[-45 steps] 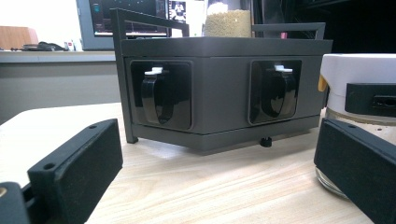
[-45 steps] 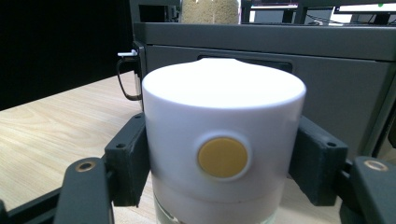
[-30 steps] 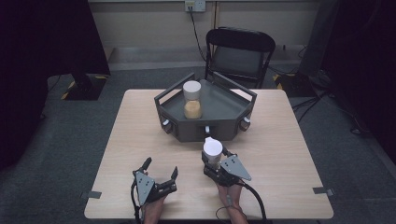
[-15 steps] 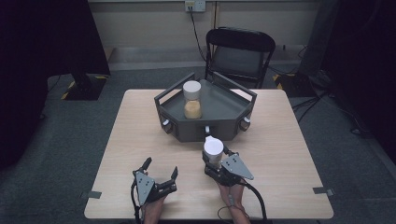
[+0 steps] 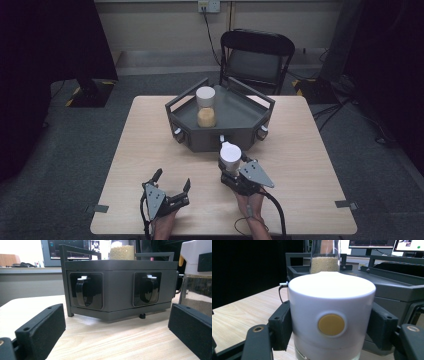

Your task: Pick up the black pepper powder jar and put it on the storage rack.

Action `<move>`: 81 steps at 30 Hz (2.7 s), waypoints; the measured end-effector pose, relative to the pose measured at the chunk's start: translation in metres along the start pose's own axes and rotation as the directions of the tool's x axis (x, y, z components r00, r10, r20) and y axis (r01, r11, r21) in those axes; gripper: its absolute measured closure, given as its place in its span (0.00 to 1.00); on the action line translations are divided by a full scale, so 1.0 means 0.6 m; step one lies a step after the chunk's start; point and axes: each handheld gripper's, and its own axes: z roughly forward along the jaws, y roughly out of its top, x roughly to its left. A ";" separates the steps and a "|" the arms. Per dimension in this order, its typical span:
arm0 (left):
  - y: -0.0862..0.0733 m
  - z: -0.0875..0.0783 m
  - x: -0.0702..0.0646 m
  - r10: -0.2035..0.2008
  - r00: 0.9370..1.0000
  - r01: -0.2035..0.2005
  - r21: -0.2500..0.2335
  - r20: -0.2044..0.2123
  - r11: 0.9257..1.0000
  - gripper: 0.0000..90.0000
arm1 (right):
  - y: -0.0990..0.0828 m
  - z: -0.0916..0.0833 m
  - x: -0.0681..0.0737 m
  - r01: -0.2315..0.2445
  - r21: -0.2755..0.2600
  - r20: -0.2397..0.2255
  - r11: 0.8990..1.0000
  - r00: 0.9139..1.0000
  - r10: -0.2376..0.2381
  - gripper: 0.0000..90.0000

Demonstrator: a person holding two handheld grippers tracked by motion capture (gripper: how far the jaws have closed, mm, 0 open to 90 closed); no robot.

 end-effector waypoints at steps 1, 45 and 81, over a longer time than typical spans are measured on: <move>0.000 0.000 0.000 0.000 1.000 0.000 0.000 0.000 1.000 0.01 | 0.003 0.001 -0.001 0.000 0.001 0.003 1.000 1.000 0.000 0.33; 0.000 0.000 0.000 0.000 1.000 0.000 0.001 0.000 1.000 0.01 | 0.132 0.038 -0.047 0.038 -0.034 -0.010 0.999 0.999 -0.038 0.33; 0.000 0.000 -0.001 0.001 1.000 -0.001 0.001 -0.004 1.000 0.01 | 0.194 0.153 -0.059 0.066 -0.044 0.066 0.997 0.996 -0.063 0.33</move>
